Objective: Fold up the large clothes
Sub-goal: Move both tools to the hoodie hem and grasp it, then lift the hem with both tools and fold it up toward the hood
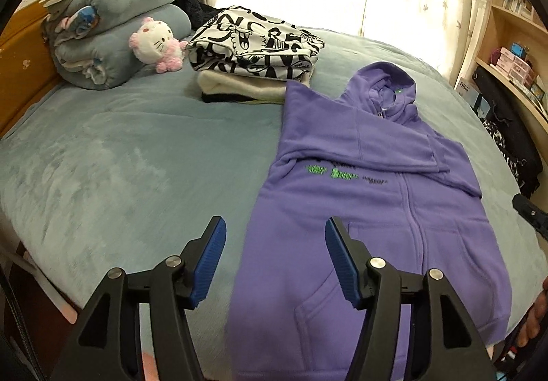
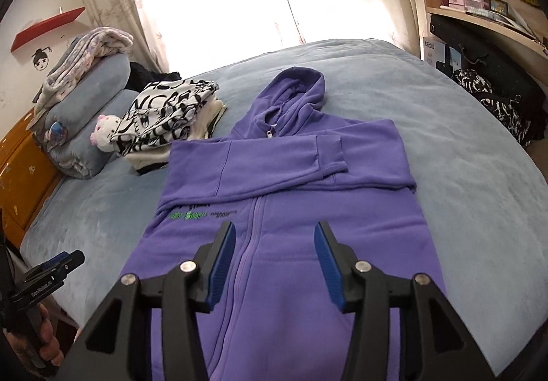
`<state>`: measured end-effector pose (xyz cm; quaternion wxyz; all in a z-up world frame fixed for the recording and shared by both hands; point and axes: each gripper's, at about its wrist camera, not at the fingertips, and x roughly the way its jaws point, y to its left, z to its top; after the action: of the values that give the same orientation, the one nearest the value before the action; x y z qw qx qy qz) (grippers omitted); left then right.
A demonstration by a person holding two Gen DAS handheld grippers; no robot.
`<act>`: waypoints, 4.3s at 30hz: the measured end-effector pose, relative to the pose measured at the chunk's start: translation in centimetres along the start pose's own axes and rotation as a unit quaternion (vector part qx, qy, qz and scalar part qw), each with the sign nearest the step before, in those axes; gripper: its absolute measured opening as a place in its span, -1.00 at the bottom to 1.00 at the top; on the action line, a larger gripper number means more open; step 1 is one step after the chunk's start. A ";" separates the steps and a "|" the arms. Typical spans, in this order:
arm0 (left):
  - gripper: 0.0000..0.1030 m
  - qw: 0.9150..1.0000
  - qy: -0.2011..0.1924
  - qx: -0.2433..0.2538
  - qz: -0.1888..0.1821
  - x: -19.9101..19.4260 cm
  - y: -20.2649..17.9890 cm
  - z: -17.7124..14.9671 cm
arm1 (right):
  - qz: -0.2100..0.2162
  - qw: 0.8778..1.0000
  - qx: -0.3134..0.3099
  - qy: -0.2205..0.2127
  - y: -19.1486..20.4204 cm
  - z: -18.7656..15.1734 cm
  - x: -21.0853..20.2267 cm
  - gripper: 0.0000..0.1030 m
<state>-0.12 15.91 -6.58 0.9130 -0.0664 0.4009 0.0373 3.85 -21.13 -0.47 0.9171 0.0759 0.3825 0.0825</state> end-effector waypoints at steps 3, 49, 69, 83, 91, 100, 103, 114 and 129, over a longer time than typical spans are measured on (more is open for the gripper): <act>0.15 1.000 0.005 -0.001 0.002 -0.6 0.8 -1.6 | -0.003 1.000 -0.005 0.000 0.2 -1.4 -1.2 -0.04; 0.72 0.985 0.107 -0.008 -0.132 8.1 4.9 -9.5 | 0.062 0.981 0.125 0.136 -15.3 -13.4 0.2 -0.38; -0.84 0.976 0.164 -0.023 -0.144 6.8 2.0 -8.2 | 0.034 0.989 0.076 0.125 -12.2 -11.6 -1.5 -0.71; -0.86 0.971 0.133 0.002 -0.198 -4.0 1.3 -7.4 | 0.026 0.995 -0.011 0.096 -9.2 -9.9 -11.0 -0.72; -0.86 0.959 0.132 -0.066 -0.242 -3.4 4.1 -4.2 | 0.058 0.994 0.057 0.074 -11.0 -7.6 -12.1 -0.72; -0.85 0.948 0.095 -0.140 -0.270 3.7 3.9 4.7 | 0.083 0.984 0.152 0.041 -13.0 -1.0 -6.1 -0.71; -0.85 0.950 0.088 -0.138 -0.265 6.8 2.3 8.0 | 0.082 0.983 0.161 0.035 -13.7 1.8 -3.5 -0.71; 0.32 0.948 0.101 -0.187 -0.236 18.7 1.2 15.3 | 0.063 0.966 0.238 0.073 -17.1 8.0 10.0 -0.11; 0.51 0.983 0.100 -0.029 -0.153 24.9 -1.6 16.6 | -0.012 0.985 0.156 0.076 -18.3 8.8 16.9 0.08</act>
<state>28.99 17.21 -13.65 0.8606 -0.1573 0.4743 -0.0983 23.60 -36.15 -9.68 0.8632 0.2064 0.4604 0.0162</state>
